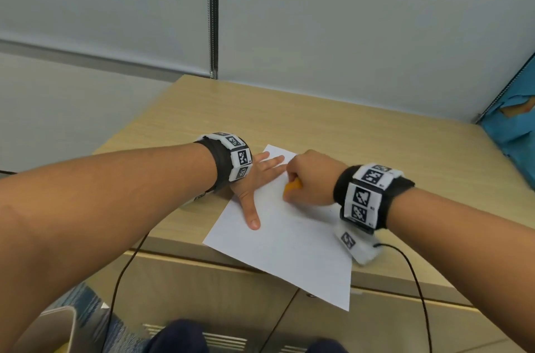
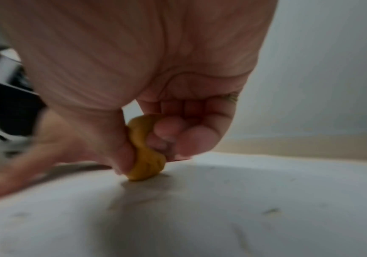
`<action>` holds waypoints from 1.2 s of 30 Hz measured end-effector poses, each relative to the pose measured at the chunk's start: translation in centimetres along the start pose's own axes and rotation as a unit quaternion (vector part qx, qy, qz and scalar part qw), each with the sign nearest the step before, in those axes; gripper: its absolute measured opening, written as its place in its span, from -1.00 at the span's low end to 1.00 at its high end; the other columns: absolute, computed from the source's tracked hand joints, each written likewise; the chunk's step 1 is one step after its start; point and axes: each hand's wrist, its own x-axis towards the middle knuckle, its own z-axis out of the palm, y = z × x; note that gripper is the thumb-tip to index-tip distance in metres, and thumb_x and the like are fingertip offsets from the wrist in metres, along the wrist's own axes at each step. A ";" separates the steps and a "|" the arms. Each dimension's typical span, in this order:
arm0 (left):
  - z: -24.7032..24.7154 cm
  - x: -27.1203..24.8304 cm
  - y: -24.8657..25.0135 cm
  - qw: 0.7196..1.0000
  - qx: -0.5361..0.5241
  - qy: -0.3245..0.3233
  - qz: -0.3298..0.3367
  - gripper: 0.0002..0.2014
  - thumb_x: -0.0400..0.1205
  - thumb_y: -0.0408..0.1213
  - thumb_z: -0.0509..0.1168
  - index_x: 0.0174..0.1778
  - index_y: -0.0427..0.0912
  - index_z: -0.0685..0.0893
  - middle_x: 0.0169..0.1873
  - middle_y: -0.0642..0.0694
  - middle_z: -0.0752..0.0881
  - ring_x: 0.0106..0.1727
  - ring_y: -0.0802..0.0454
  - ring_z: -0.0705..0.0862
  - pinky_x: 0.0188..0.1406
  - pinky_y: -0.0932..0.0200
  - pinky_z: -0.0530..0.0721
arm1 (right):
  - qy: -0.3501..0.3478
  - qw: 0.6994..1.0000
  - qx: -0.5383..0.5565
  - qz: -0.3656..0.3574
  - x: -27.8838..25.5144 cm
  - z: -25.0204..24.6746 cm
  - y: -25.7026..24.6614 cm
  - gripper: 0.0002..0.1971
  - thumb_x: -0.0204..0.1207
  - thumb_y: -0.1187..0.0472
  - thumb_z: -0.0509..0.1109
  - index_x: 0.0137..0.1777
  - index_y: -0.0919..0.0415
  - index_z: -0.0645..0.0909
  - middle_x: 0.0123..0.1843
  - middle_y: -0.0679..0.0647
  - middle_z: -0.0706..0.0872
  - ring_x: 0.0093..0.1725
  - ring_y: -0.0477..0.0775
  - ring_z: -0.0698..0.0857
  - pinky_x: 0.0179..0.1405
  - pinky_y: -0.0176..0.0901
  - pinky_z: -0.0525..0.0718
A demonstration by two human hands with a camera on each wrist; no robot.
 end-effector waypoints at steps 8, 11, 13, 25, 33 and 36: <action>0.2 0.2 -0.1 1.000 -0.007 -0.003 0.000 0.55 0.00 0.56 0.38 0.67 0.05 -0.49 0.69 -0.01 -0.47 0.70 -0.20 -0.41 0.61 -0.35 -0.23 | -0.055 0.996 0.019 -0.069 -3.4 1.5 -1.4 -0.75 0.50 -0.13 0.49 -0.13 0.02 0.61 -0.22 -0.08 0.64 -0.20 -0.01 0.59 -0.19 -0.11 0.58; 0.1 0.2 -0.2 1.000 -0.015 -0.004 -0.005 0.57 -0.06 0.59 0.36 0.67 0.08 -0.49 0.68 0.01 -0.48 0.70 -0.20 -0.41 0.61 -0.34 -0.25 | 0.008 0.999 0.017 0.028 -1.1 0.7 1.5 -0.71 0.47 -0.08 0.50 -0.15 0.18 0.70 -0.19 0.03 0.74 -0.15 0.14 0.70 -0.18 -0.04 0.68; 0.1 0.2 -0.1 1.000 -0.011 -0.007 -0.009 0.57 -0.05 0.59 0.37 0.67 0.08 -0.49 0.68 0.01 -0.48 0.70 -0.20 -0.41 0.61 -0.34 -0.24 | 0.018 0.999 0.027 0.031 -1.2 1.2 1.4 -0.73 0.47 -0.08 0.48 -0.17 0.14 0.68 -0.20 0.03 0.72 -0.15 0.16 0.71 -0.15 -0.03 0.72; -0.3 0.0 0.0 1.000 -0.004 -0.017 -0.013 0.58 -0.03 0.58 0.39 0.66 0.07 -0.50 0.68 0.00 -0.49 0.70 -0.19 -0.41 0.61 -0.32 -0.24 | 0.010 0.993 0.081 0.080 -1.7 0.4 3.6 -0.70 0.52 0.00 0.49 -0.11 0.28 0.72 -0.12 0.16 0.77 -0.19 0.21 0.72 -0.18 0.06 0.75; -0.5 0.1 0.1 0.999 -0.003 -0.032 -0.011 0.54 0.08 0.52 0.46 0.65 0.07 -0.53 0.67 -0.01 -0.50 0.69 -0.17 -0.43 0.60 -0.35 -0.26 | -0.062 0.995 0.066 -0.034 -7.6 2.1 1.6 -0.78 0.53 -0.13 0.49 -0.15 -0.04 0.58 -0.24 -0.14 0.63 -0.26 -0.12 0.54 -0.25 -0.15 0.52; -0.5 0.1 0.1 0.999 -0.002 -0.032 -0.013 0.60 -0.05 0.60 0.41 0.64 0.09 -0.54 0.67 0.01 -0.51 0.70 -0.16 -0.43 0.62 -0.33 -0.24 | -0.021 0.995 0.096 0.029 -6.2 0.8 3.3 -0.76 0.56 -0.02 0.49 -0.10 0.15 0.67 -0.23 -0.11 0.62 -0.29 -0.04 0.58 -0.32 -0.20 0.50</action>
